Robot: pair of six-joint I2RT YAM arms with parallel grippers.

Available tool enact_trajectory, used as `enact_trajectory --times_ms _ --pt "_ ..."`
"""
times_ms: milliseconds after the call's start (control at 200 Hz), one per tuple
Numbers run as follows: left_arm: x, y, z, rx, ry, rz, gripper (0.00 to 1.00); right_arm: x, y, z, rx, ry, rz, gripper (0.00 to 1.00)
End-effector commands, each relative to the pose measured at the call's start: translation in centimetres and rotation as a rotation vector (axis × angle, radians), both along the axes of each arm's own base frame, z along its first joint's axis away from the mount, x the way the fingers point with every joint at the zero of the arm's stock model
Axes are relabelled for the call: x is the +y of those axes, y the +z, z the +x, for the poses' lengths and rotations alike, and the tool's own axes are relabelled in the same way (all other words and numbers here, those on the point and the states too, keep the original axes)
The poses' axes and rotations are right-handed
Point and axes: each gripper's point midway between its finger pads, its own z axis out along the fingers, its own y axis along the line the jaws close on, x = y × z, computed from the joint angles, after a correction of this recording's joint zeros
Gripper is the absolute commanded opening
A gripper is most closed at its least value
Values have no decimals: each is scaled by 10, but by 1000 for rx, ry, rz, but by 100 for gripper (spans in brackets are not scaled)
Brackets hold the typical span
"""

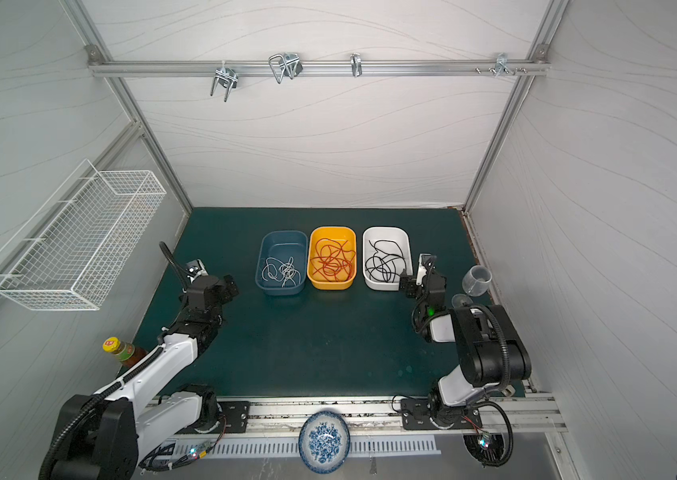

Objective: Untangle the cables

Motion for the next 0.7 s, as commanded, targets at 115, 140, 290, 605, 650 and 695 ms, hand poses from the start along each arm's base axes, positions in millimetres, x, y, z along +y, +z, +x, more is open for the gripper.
enact_trajectory --times_ms 115,140,290,605,650,695 --pt "9 9 9 -75 24 10 99 -1 -8 10 72 45 52 99" --pt "9 9 10 -84 22 10 100 -1 -8 10 71 46 48 99" --pt "13 10 15 -125 29 7 100 2 -7 8 63 64 51 99" --pt "13 5 23 -124 0 33 100 4 -4 0 20 81 60 99" --pt "12 4 25 -120 -6 40 100 7 -4 -1 15 104 59 99" --pt "12 1 26 -116 -11 46 100 13 -4 -1 21 138 60 99"
